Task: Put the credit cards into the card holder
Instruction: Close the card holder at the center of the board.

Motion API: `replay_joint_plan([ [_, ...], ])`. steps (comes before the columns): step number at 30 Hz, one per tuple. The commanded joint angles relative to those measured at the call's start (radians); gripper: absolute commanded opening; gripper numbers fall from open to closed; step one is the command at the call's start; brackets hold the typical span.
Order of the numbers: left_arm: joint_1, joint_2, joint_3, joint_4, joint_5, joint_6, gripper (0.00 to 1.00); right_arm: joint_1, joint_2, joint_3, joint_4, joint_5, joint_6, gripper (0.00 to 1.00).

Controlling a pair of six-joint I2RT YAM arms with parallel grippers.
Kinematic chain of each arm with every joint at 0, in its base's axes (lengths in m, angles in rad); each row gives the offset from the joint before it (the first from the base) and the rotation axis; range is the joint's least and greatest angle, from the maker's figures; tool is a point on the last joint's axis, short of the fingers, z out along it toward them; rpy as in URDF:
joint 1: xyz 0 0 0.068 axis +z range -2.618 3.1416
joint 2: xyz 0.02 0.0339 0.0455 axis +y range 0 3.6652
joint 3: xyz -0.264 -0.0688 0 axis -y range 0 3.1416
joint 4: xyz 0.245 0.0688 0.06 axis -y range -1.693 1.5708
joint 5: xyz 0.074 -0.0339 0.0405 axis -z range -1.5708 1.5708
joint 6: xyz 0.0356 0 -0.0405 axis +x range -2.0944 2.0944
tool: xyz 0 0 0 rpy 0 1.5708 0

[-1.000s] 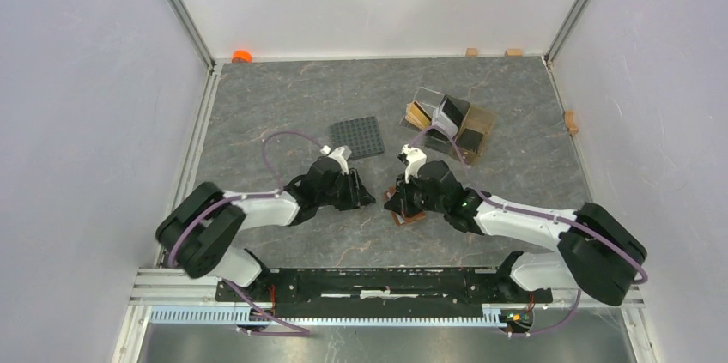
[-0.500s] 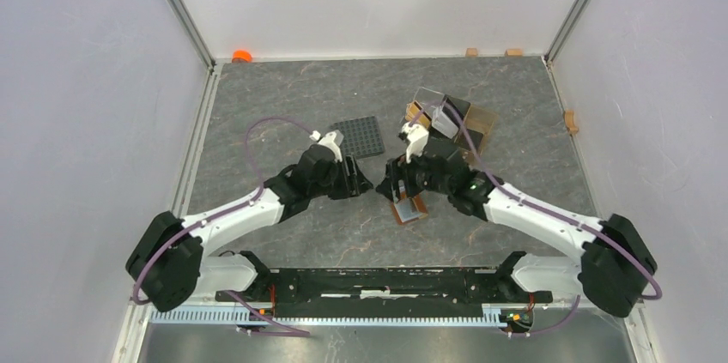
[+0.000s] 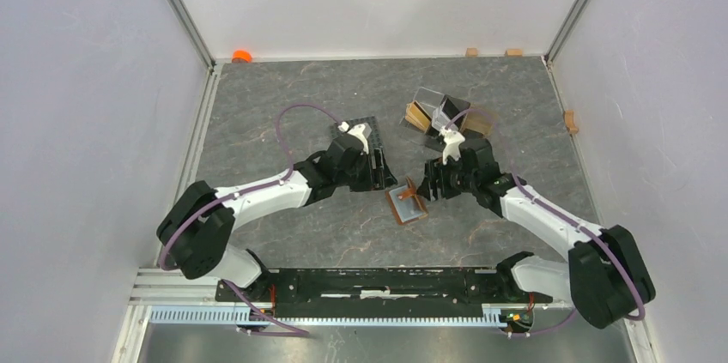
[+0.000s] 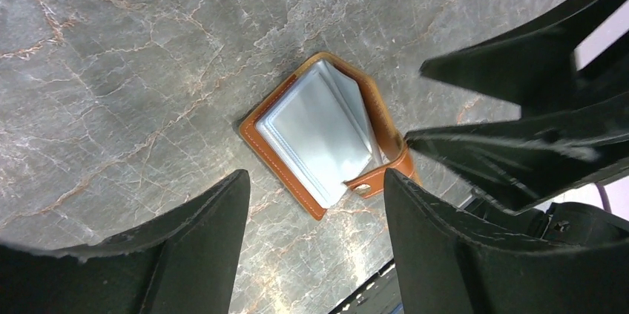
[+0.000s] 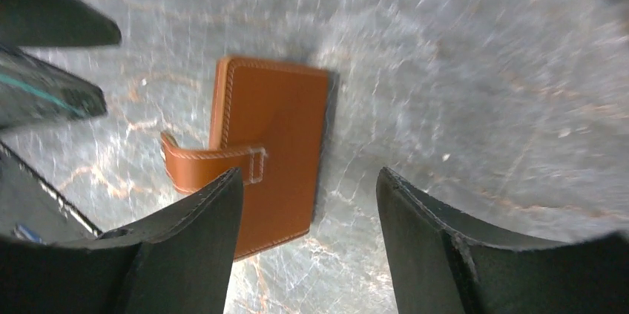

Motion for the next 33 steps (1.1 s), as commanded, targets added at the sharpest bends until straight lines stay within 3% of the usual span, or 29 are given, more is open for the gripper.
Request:
replay_joint_plan([
  [1,-0.012,0.024,0.040,0.007,0.014,0.016,0.74,0.002,0.054,-0.067,0.129,-0.161,0.001,0.70],
  [4,-0.015,0.040,0.042,0.007,0.021,0.017,0.77,0.020,0.096,-0.099,0.215,-0.199,0.033,0.72],
  [12,-0.021,0.137,0.048,0.008,0.035,0.051,0.77,0.065,0.193,-0.086,0.205,-0.158,0.035,0.72],
  [24,-0.030,0.292,0.052,0.031,0.038,0.101,0.49,-0.037,0.245,-0.088,0.216,-0.294,0.038,0.71],
  [33,-0.033,0.293,0.009,0.016,0.021,0.108,0.38,-0.063,0.378,-0.141,0.457,-0.480,0.179,0.70],
])
